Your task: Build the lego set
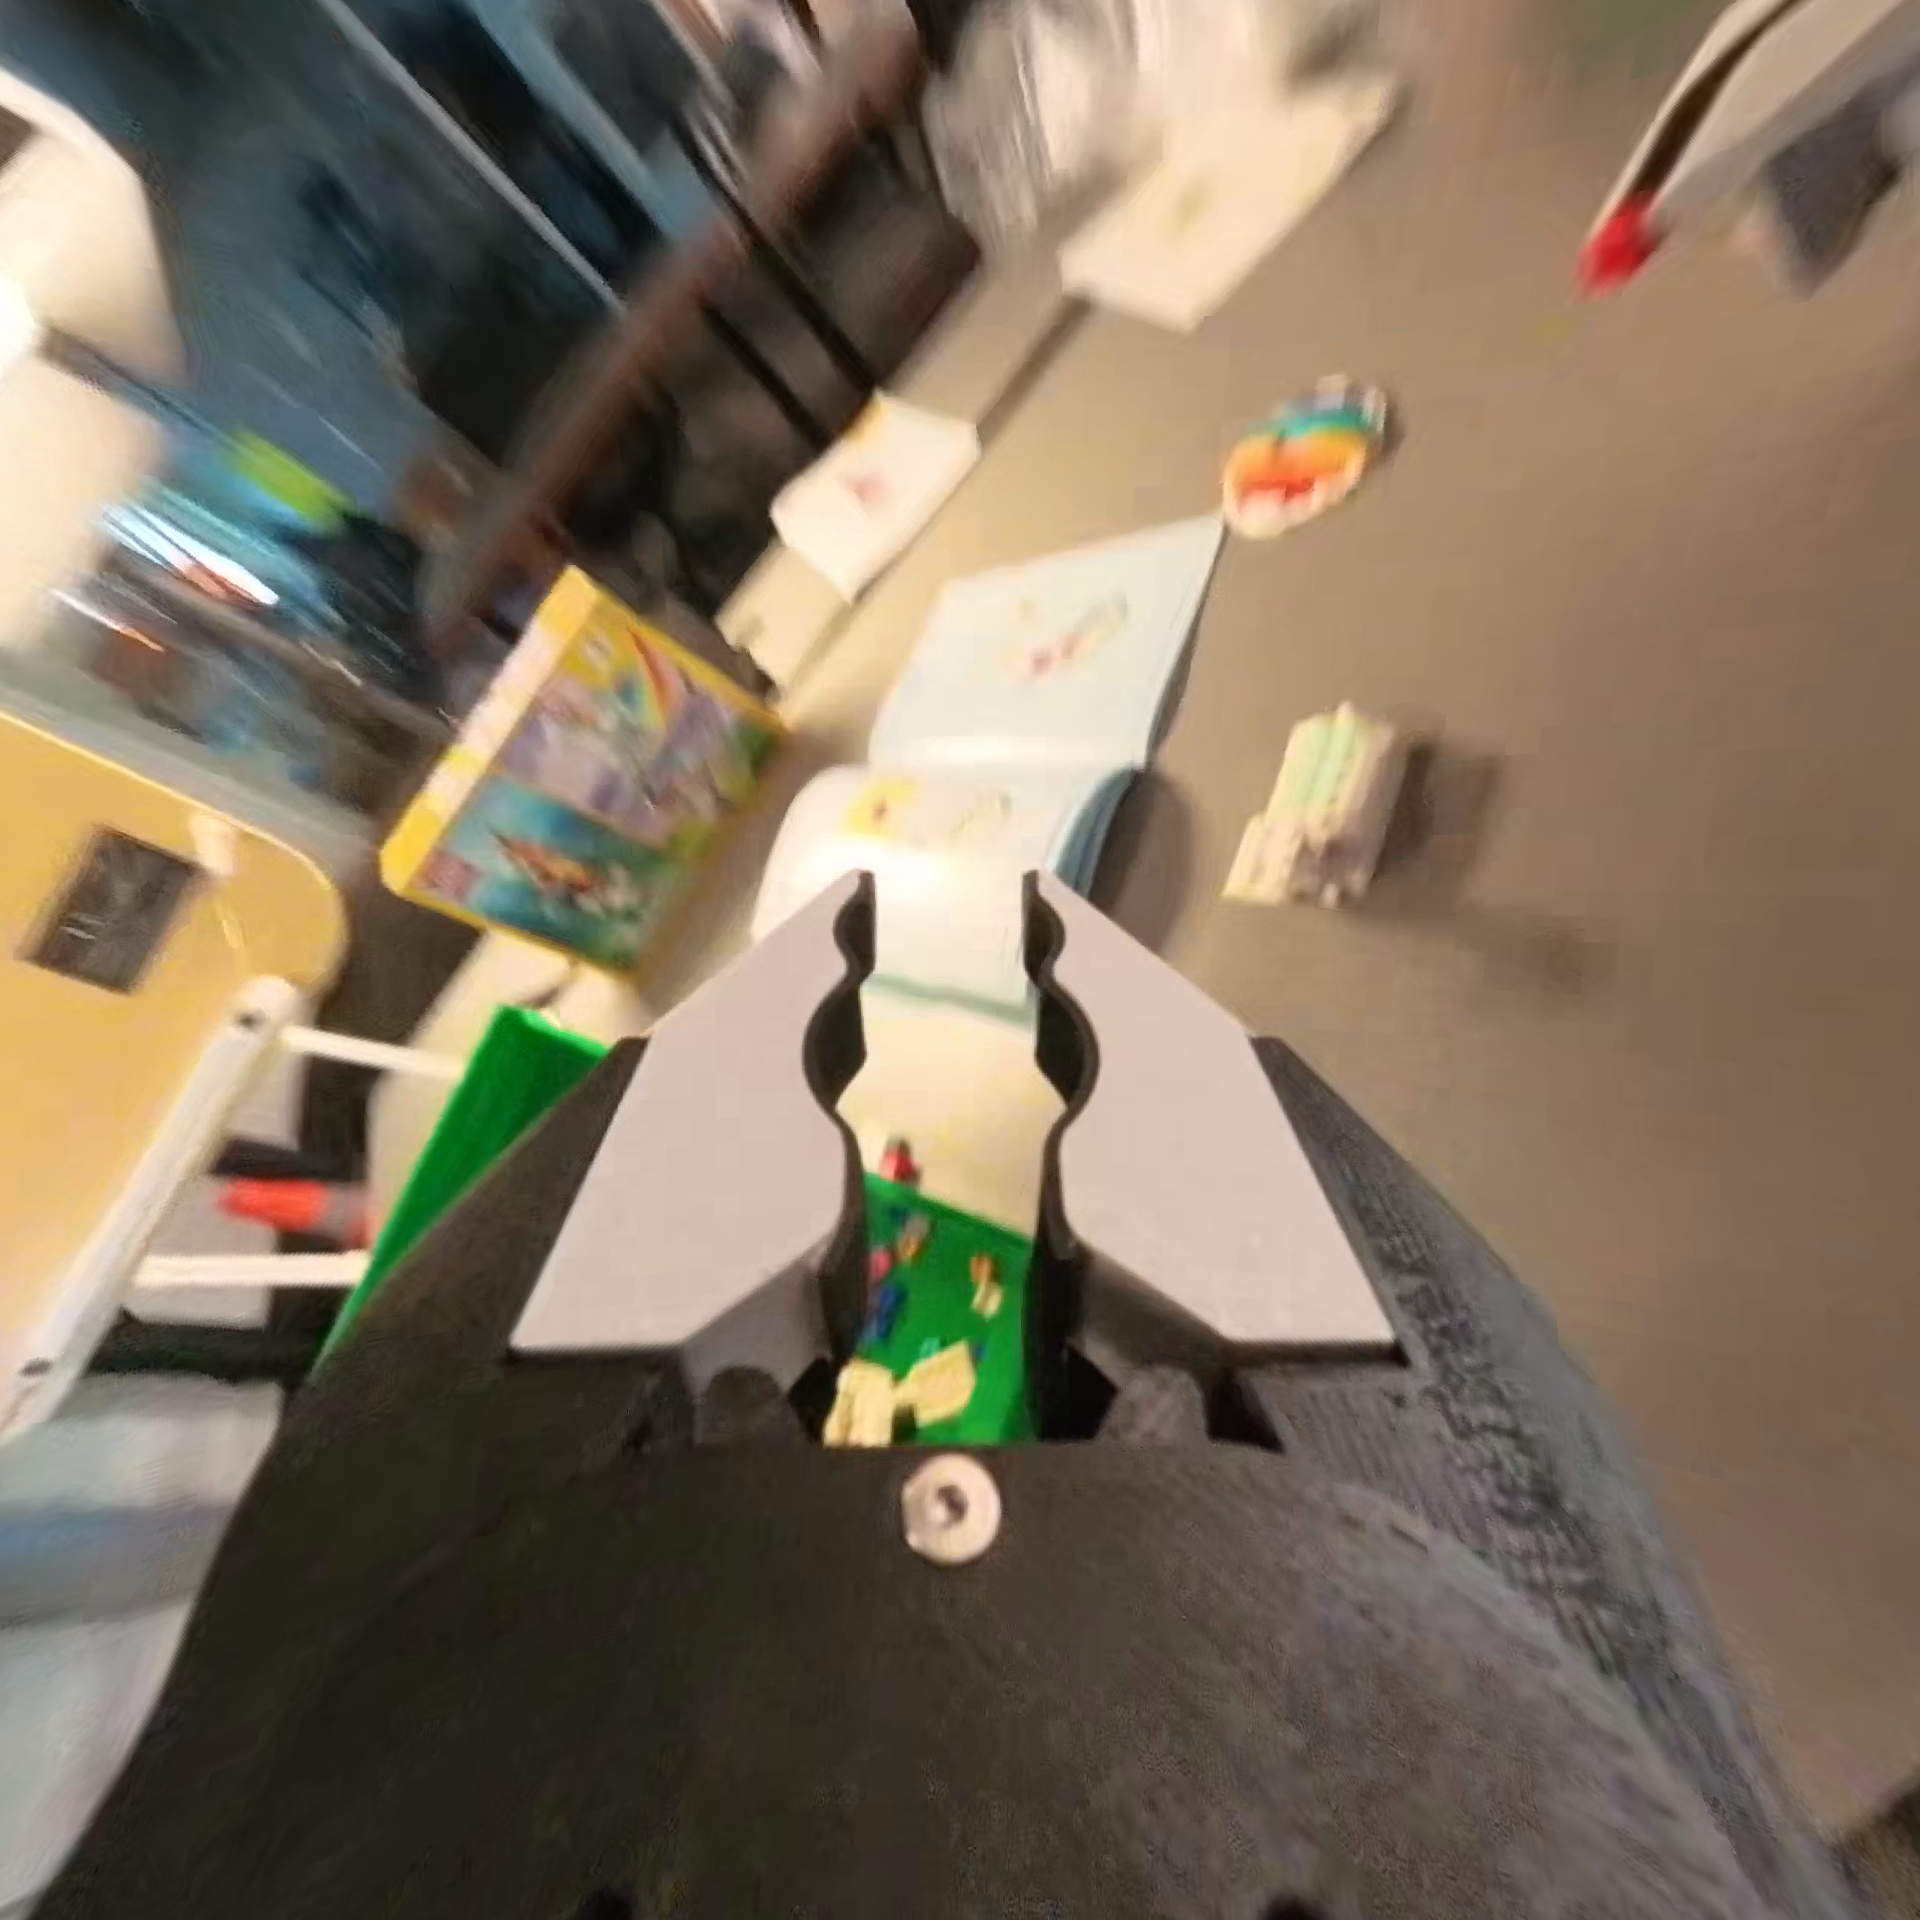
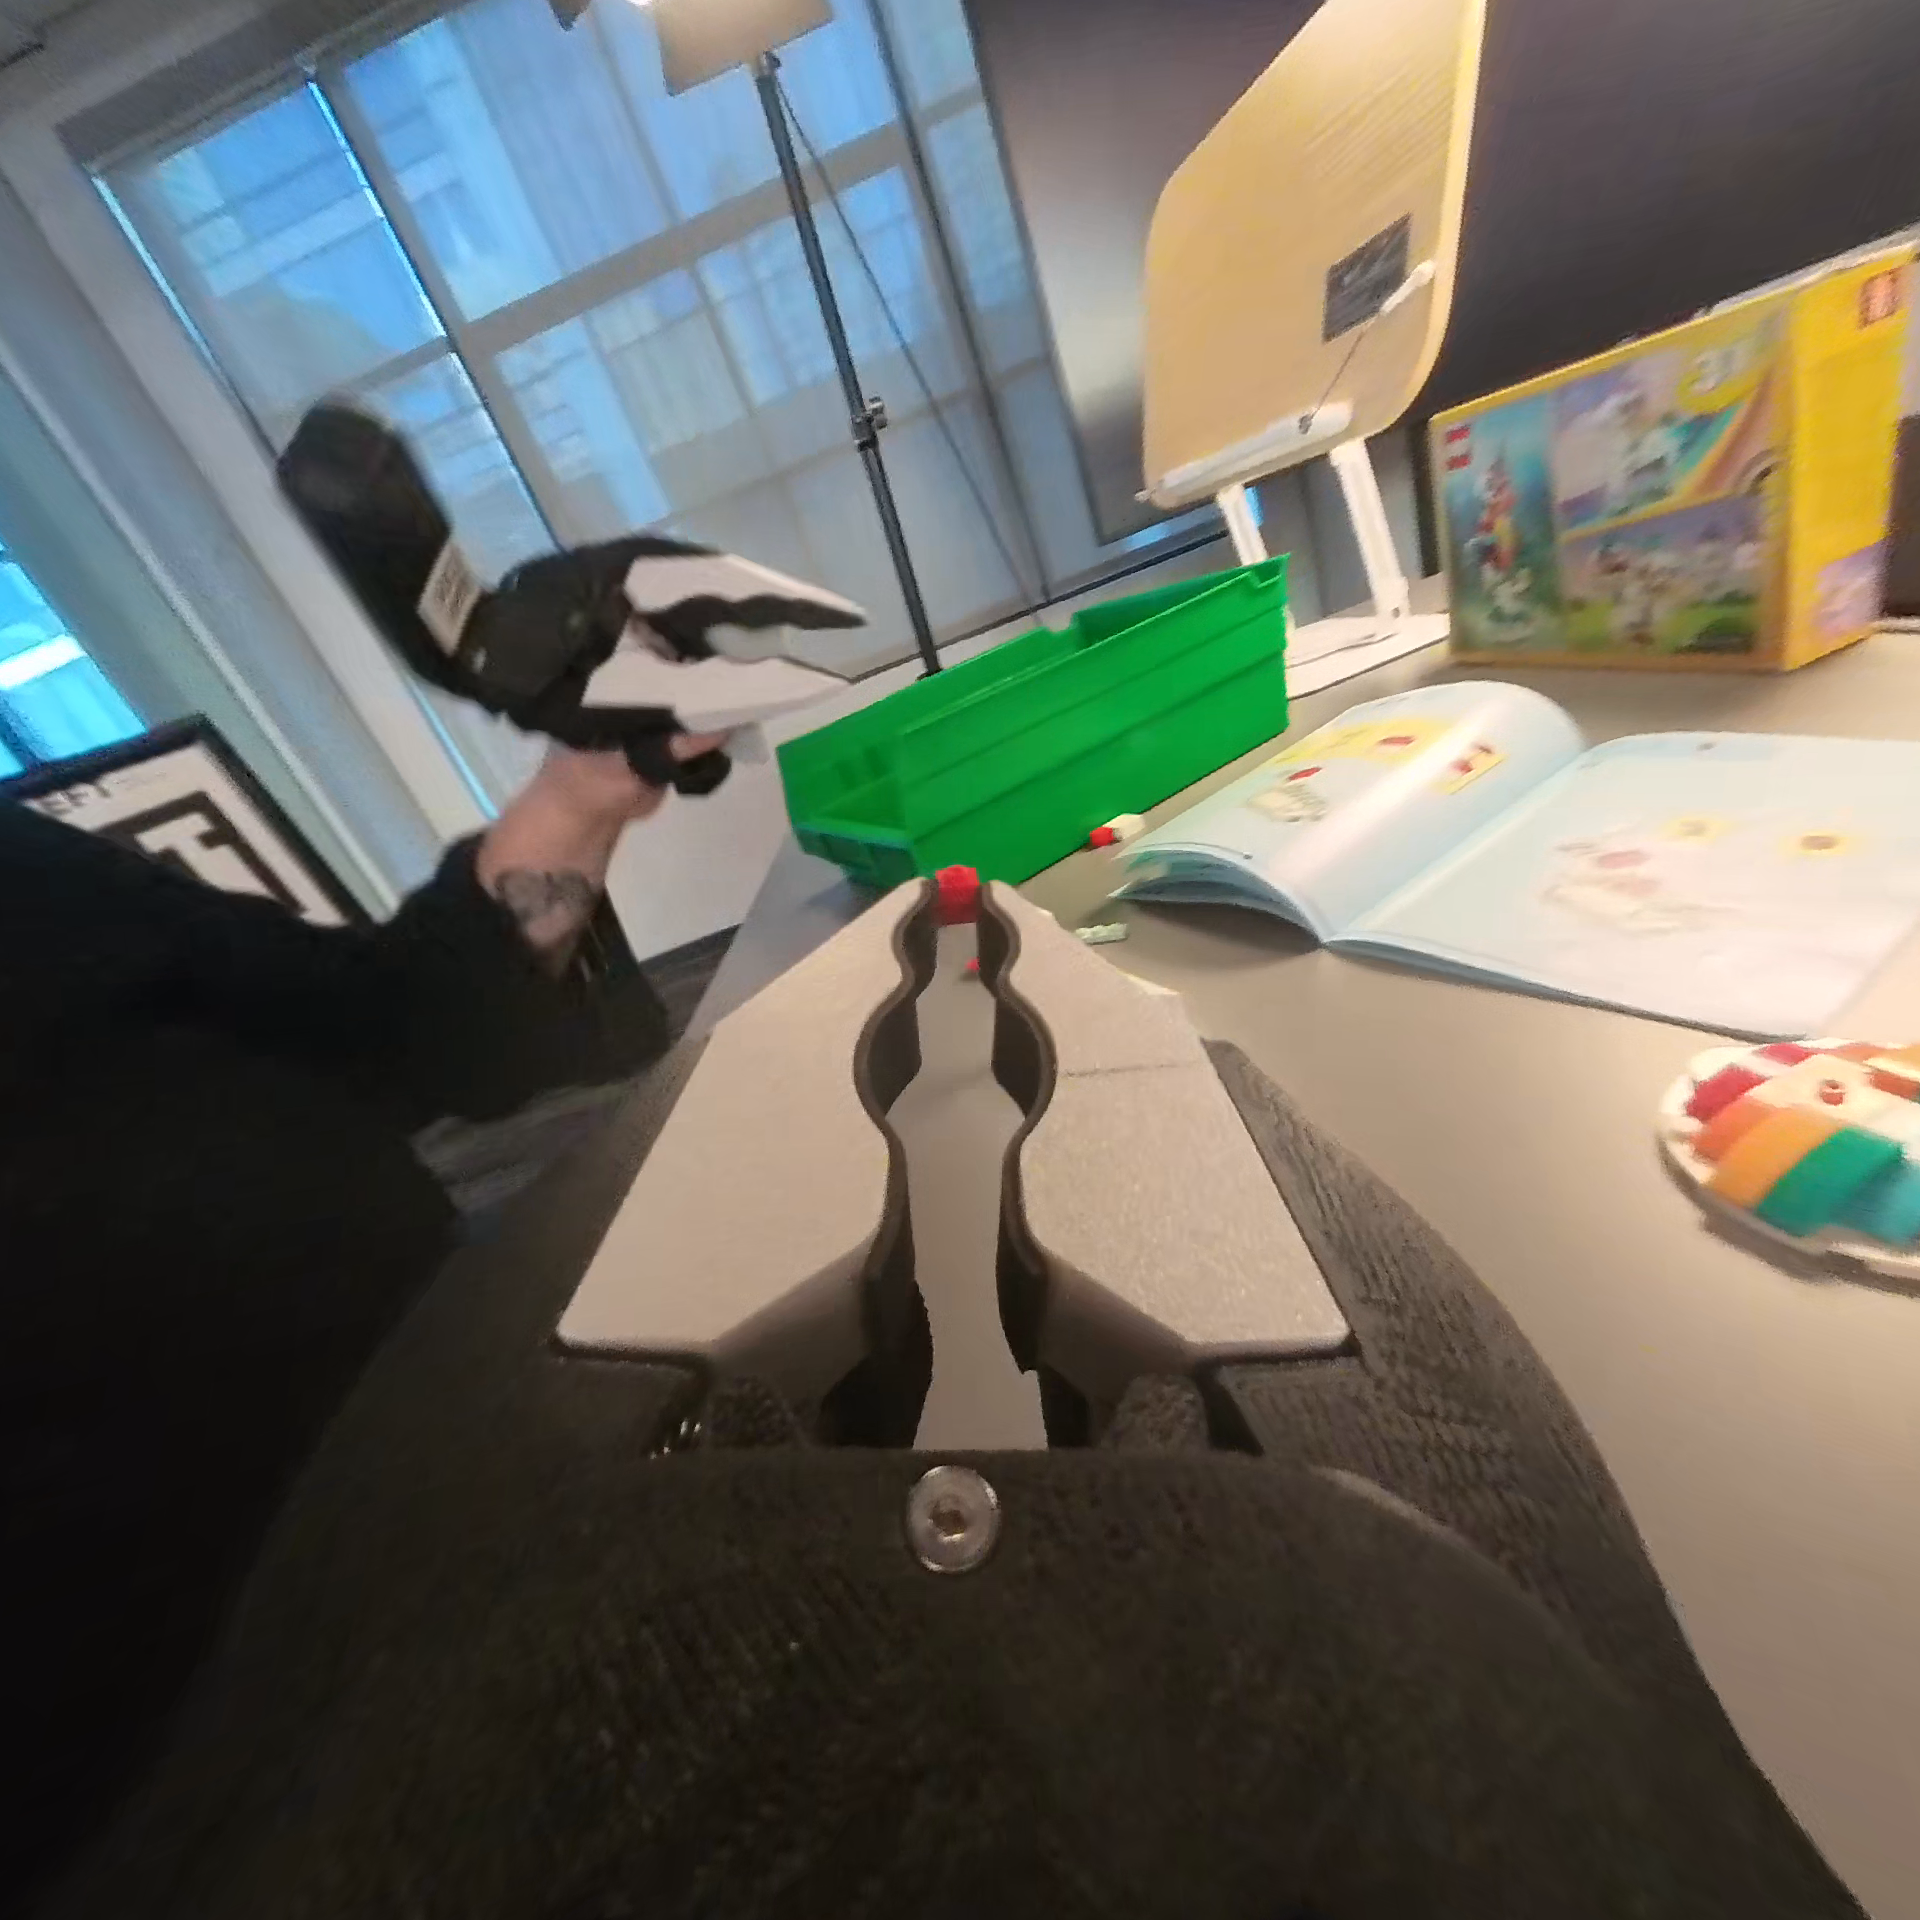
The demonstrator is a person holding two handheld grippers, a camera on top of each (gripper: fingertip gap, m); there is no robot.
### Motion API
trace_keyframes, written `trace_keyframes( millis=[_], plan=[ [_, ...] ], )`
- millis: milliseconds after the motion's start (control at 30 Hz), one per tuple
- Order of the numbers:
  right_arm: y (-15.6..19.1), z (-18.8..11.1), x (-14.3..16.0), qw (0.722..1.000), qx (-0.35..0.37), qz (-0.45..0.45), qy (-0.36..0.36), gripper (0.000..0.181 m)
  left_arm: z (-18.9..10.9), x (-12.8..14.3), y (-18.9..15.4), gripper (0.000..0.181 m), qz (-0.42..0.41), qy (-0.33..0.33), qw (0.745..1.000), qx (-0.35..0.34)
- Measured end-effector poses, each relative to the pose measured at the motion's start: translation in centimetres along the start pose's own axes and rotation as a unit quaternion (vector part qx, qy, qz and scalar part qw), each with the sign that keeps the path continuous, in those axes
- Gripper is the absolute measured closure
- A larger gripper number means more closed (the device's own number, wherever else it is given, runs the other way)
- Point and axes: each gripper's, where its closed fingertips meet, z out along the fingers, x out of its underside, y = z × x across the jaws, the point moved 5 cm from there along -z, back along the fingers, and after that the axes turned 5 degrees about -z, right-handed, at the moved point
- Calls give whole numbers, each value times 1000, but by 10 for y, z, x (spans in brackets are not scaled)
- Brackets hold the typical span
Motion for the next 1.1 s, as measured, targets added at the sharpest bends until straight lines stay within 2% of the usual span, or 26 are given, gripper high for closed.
trace_keyframes(
  millis=[67,100,200,300,367,567,667,767,900,1100],
  plan=[
    [-1,-2,-1,1000,15,-19,1,176,26,15,24,147,-10,131,989,64],
    [-2,-2,-2,999,21,-30,3,176,40,23,34,138,-19,193,977,90],
    [-4,-5,-4,997,43,-62,10,176,79,46,55,137,-69,334,929,143],
    [-6,-9,-8,996,58,-73,5,176,103,63,60,137,-82,438,872,203],
    [-9,-12,-10,996,64,-70,1,176,117,72,66,137,-51,486,849,202],
    [-14,-13,-9,996,71,-54,0,176,132,88,66,144,73,596,772,206],
    [-13,-12,-9,996,70,-58,2,176,134,98,59,143,98,642,727,223],
    [-12,-12,-9,996,69,-61,4,176,137,108,55,140,116,670,698,225],
    [-12,-11,-9,996,69,-62,5,176,139,121,56,140,130,694,671,225],
    [-12,-10,-8,996,67,-58,7,176,139,129,54,161,104,698,665,246]
  ],
)
